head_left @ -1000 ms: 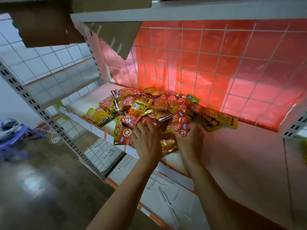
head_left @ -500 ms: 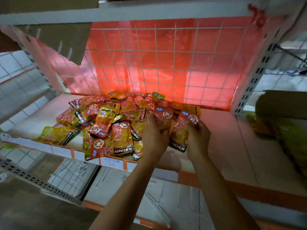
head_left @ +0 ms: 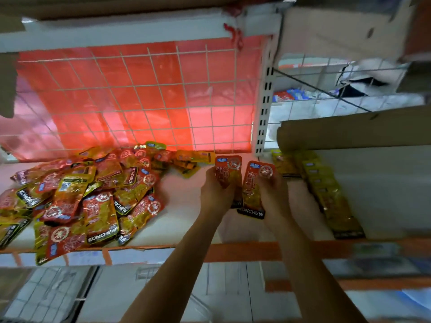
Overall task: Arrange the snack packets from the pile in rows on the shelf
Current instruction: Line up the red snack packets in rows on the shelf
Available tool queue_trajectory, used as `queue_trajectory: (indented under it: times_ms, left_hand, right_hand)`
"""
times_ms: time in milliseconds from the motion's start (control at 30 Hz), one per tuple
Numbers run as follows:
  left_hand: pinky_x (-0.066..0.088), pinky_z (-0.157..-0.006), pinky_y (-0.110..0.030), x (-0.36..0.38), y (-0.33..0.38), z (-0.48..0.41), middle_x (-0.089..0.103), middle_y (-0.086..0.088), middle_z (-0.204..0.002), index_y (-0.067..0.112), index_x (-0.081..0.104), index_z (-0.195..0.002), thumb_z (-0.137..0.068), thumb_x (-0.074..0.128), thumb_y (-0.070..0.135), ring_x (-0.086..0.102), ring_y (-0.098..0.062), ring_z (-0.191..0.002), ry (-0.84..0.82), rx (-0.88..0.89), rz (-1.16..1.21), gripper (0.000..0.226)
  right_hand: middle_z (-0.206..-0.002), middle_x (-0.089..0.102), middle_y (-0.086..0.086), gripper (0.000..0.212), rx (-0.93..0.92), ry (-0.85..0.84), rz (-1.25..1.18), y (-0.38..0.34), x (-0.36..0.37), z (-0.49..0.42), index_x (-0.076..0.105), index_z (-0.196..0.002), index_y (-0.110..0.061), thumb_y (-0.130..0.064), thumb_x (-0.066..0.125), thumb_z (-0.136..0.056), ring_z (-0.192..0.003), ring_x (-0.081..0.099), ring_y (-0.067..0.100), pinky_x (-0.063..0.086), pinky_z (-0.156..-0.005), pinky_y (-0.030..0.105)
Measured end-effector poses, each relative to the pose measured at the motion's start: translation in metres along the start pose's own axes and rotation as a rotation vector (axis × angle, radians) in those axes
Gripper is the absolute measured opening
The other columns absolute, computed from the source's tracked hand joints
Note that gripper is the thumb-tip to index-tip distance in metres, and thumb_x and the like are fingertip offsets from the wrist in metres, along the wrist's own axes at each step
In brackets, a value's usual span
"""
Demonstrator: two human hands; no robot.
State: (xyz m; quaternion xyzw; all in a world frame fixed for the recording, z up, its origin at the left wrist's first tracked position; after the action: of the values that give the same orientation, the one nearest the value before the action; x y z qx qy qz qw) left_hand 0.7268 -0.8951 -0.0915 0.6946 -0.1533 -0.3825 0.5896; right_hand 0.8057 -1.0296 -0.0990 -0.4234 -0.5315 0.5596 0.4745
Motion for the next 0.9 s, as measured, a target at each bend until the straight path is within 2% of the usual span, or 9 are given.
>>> queue_trajectory:
  times_ms: [67,167,267,333,433,533,633,733,900]
  left_hand:
    - [0.055,-0.082,-0.036,0.024,0.008,0.004,0.065,0.001,-0.111,0.023,0.044,-0.130,-0.086,0.066,0.034,0.063,-0.016,-0.093,-0.029,-0.006,0.031,0.051]
    - [0.050,-0.071,-0.025,0.068,0.027,0.011,0.061,0.007,-0.102,0.025,0.043,-0.132,-0.085,0.065,0.030,0.059,-0.009,-0.084,-0.080,0.009,0.044,0.052]
    - [0.044,-0.072,-0.020,0.115,0.045,0.025,0.059,0.010,-0.099,0.026,0.046,-0.129,-0.085,0.064,0.033,0.058,-0.010,-0.088,-0.132,0.033,0.062,0.048]
    - [0.042,-0.075,-0.021,0.147,0.057,0.036,0.060,0.011,-0.099,0.026,0.049,-0.126,-0.086,0.063,0.036,0.057,-0.009,-0.088,-0.156,0.065,0.041,0.043]
    - [0.047,-0.080,-0.028,0.196,0.071,0.055,0.060,0.011,-0.095,0.029,0.050,-0.119,-0.088,0.061,0.031,0.060,-0.013,-0.089,-0.219,0.059,0.054,0.032]
    - [0.051,-0.080,-0.031,0.240,0.084,0.072,0.062,0.010,-0.091,0.034,0.047,-0.105,-0.089,0.060,0.024,0.063,-0.014,-0.088,-0.268,0.063,0.049,0.023]
    - [0.046,-0.058,-0.011,0.276,0.102,0.087,0.061,0.014,-0.081,0.035,0.050,-0.090,-0.089,0.060,0.020,0.062,0.005,-0.071,-0.289,0.110,0.057,0.018]
    - [0.042,-0.056,-0.015,0.302,0.119,0.095,0.058,0.017,-0.084,0.031,0.049,-0.110,-0.089,0.059,0.019,0.058,0.003,-0.072,-0.319,0.083,0.086,0.026]
    - [0.039,-0.055,-0.017,0.326,0.134,0.096,0.058,0.019,-0.084,0.029,0.047,-0.128,-0.086,0.056,0.020,0.055,0.005,-0.074,-0.325,0.113,0.029,0.044]
  right_hand:
    - [-0.101,0.068,0.000,0.018,0.003,0.009,0.020,-0.005,-0.024,-0.005,0.059,-0.096,-0.033,-0.018,0.061,-0.087,-0.093,0.067,0.021,0.055,-0.086,0.051]
    - [-0.101,0.069,-0.006,0.031,-0.002,0.027,0.031,-0.012,-0.069,-0.010,0.061,-0.099,-0.041,-0.016,0.065,-0.082,-0.094,0.067,0.018,0.054,-0.087,0.047]
    - [-0.101,0.069,-0.009,0.038,-0.044,0.071,0.029,-0.017,-0.116,-0.016,0.063,-0.109,-0.032,-0.018,0.071,-0.075,-0.095,0.066,0.013,0.054,-0.084,0.036]
    - [-0.097,0.068,-0.008,0.036,-0.040,0.131,0.029,-0.017,-0.152,-0.019,0.063,-0.107,-0.027,-0.019,0.072,-0.072,-0.093,0.067,0.014,0.055,-0.079,0.034]
    - [-0.096,0.069,0.001,0.029,0.004,0.196,0.081,-0.014,-0.206,-0.023,0.064,-0.103,-0.022,-0.022,0.072,-0.075,-0.087,0.068,0.020,0.057,-0.080,0.043]
    - [-0.093,0.067,-0.003,0.031,-0.007,0.250,0.134,-0.016,-0.256,-0.026,0.062,-0.108,-0.019,-0.018,0.070,-0.078,-0.085,0.067,0.017,0.055,-0.071,0.034]
    - [-0.088,0.062,-0.012,0.033,-0.036,0.292,0.166,-0.024,-0.298,-0.027,0.059,-0.113,-0.021,-0.013,0.066,-0.082,-0.082,0.063,0.008,0.049,-0.064,0.024]
    - [-0.089,0.062,-0.011,0.035,-0.018,0.346,0.130,-0.027,-0.330,-0.028,0.057,-0.115,-0.022,-0.006,0.061,-0.084,-0.082,0.063,0.009,0.051,-0.064,0.025]
    - [-0.104,0.066,0.008,0.032,-0.004,0.435,0.120,-0.029,-0.359,-0.033,0.056,-0.120,-0.014,-0.008,0.058,-0.089,-0.092,0.066,0.022,0.056,-0.082,0.043]
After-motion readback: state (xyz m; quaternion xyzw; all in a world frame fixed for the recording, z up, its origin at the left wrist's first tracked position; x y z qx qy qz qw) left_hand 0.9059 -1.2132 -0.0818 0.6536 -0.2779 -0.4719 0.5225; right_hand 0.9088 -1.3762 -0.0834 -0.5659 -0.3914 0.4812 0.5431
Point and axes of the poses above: each hand's wrist, its own z-axis away from the middle knuckle, its own x-axis out of the palm, y = z × x, the point moved 6 cm from there along -z, towards the middle knuckle
